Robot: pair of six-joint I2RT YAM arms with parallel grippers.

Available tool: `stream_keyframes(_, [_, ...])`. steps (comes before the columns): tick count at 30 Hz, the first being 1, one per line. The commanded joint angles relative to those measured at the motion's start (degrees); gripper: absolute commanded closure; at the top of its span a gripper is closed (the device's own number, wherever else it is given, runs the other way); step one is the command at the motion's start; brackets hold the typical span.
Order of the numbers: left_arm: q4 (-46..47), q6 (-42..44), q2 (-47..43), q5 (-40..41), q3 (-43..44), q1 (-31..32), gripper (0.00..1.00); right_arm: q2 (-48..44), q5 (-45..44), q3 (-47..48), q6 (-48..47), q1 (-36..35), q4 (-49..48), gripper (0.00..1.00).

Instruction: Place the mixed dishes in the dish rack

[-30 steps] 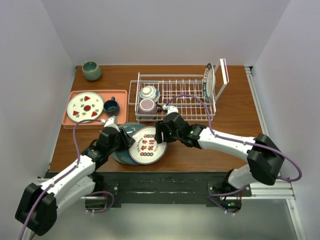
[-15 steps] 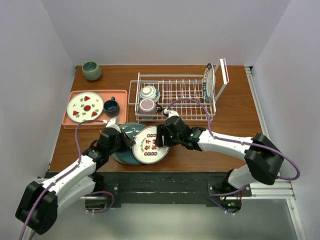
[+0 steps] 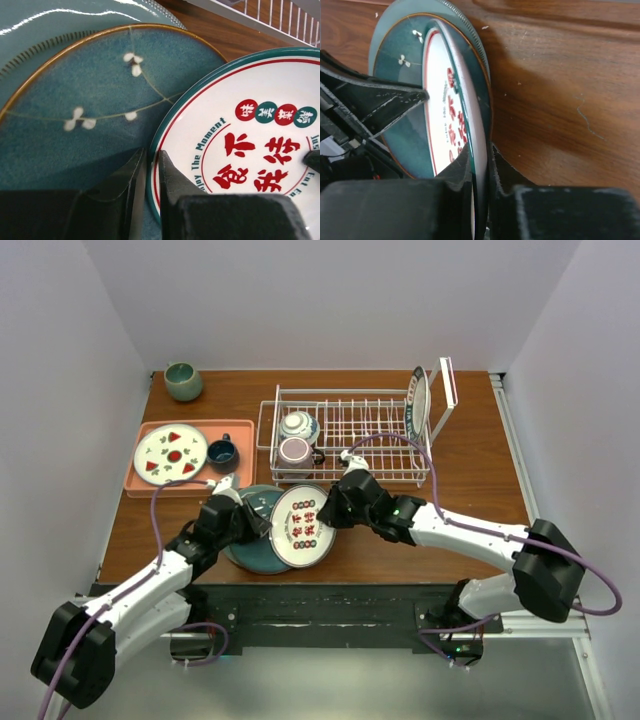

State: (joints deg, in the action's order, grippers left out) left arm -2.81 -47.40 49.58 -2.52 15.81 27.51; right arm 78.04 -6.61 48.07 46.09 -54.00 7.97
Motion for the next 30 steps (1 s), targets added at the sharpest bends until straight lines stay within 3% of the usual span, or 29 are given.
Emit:
stream_keyframes(1, [-1.0,0.5,-1.2,0.7,1.8,0.1,0.78,-1.4,-4.9,1.3,-2.8,-0.2,5.2,1.0])
stream_keyframes(17, [-15.7,4.2,-10.6,9.7,12.9,0.1,0.28,-12.8,-9.6,9.7,-9.2,-0.1,12.4,1.0])
stream_keyframes(30, [-19.9,4.5,-13.6,12.8,13.3,0.1,0.18,-16.2,-25.1,18.3,-15.5,0.0,18.4,1.0])
